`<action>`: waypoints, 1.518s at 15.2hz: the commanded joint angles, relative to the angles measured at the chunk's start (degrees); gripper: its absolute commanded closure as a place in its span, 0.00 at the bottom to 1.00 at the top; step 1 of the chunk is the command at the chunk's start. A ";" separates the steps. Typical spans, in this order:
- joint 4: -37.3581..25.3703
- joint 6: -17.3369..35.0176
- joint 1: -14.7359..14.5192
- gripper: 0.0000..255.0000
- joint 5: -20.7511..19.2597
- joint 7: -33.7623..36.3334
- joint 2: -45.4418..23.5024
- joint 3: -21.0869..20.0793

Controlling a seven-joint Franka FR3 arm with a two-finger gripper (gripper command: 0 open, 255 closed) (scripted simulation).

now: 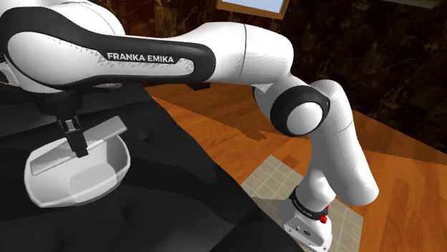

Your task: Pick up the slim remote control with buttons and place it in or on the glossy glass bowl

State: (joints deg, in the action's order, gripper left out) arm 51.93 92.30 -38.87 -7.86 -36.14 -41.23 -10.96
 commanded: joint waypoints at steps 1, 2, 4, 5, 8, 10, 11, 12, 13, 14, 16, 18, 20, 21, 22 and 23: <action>2.32 1.93 0.25 1.00 0.03 0.07 0.44 -0.02; 3.49 2.87 0.36 1.00 0.05 0.12 0.67 -0.04; 5.65 4.65 0.56 1.00 0.06 0.22 1.02 -0.05; 6.37 5.28 0.62 1.00 0.06 0.26 1.12 -0.05; 6.37 5.28 0.62 1.00 0.06 0.26 1.12 -0.05; 6.37 5.28 0.63 1.00 0.06 0.26 1.12 -0.05; 6.37 5.28 0.63 1.00 0.06 0.26 1.12 -0.05; 6.37 5.28 0.63 1.00 0.06 0.26 1.12 -0.05; 6.37 5.28 0.63 1.00 0.06 0.26 1.12 -0.05; 6.33 5.26 0.62 0.00 0.06 0.26 1.10 -0.05; 6.35 5.27 0.62 0.00 0.06 0.26 1.10 -0.05; 6.34 5.26 0.62 0.00 0.06 0.26 1.10 -0.05; 3.71 3.06 0.37 0.00 0.04 0.15 0.70 -0.04; 0.64 0.66 0.06 0.00 -0.01 0.02 0.04 -0.01; -3.03 -1.99 -0.33 0.00 -0.09 -0.12 -0.95 0.06; -6.54 -4.35 -0.72 0.00 -0.20 -0.27 -2.07 0.14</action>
State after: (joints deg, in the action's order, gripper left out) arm 49.16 90.64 -39.04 -7.93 -36.44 -42.11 -10.88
